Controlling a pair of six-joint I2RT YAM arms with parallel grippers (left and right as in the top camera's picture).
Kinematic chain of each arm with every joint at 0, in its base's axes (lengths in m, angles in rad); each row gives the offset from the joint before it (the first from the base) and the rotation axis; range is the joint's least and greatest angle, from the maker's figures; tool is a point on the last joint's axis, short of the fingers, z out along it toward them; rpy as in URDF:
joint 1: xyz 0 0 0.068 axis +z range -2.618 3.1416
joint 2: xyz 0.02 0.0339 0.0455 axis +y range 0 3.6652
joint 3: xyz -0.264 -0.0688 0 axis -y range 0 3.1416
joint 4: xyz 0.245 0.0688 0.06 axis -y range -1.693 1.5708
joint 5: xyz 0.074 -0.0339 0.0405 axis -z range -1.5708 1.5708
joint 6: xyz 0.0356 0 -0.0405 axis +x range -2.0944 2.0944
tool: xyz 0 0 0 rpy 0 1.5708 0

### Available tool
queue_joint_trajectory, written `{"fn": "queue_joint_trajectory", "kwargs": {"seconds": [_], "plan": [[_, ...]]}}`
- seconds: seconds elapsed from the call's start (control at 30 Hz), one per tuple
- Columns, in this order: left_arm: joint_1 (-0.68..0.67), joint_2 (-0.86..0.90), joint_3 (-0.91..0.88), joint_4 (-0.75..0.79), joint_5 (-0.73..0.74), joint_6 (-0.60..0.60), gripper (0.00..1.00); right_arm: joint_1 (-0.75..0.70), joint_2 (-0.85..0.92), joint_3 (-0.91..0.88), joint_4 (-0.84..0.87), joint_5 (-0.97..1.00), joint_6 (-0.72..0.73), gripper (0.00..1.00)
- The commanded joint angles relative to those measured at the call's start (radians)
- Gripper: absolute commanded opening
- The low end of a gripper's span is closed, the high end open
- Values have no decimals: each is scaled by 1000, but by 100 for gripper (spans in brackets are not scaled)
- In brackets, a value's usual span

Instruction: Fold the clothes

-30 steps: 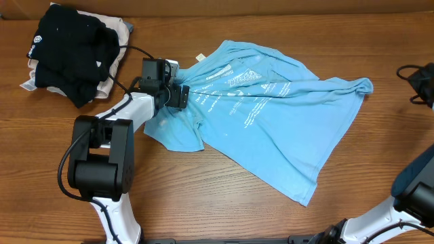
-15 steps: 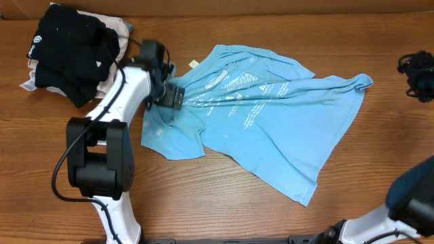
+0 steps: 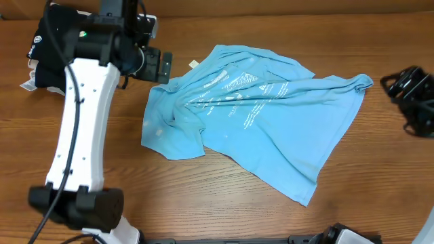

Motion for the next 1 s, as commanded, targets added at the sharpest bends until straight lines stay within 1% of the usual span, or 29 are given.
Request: {"fn": "queue_joint_trajectory", "kwargs": {"seconds": [0.0,0.13,0.23,0.37,0.5,0.63,0.7,0.8,0.87,0.97], "plan": [[0,-26,12,-46,48,-12,100,27,-20,-8,-70,-16,-76,82],[-2,-26,-12,-112,69,-13,100,75,-36,-86,-149,-15,-93,78],[-11,-27,-92,-125,88,-62,100,135,-87,-220,-133,-13,-87,79],[-42,-30,-247,-92,92,-101,100,197,-182,-419,-66,27,0,80],[-106,-49,-434,-12,92,-130,100,262,-291,-619,-11,50,86,79],[-195,-69,-600,83,92,-171,100,322,-375,-747,38,84,193,78],[-244,-69,-679,137,87,-199,100,355,-406,-793,63,113,254,77],[-304,-67,-795,255,82,-243,100,409,-421,-838,105,212,352,78],[-325,-64,-865,354,82,-277,100,451,-418,-854,135,276,413,78],[-330,-56,-923,439,82,-320,100,513,-391,-854,177,300,476,76]]}}
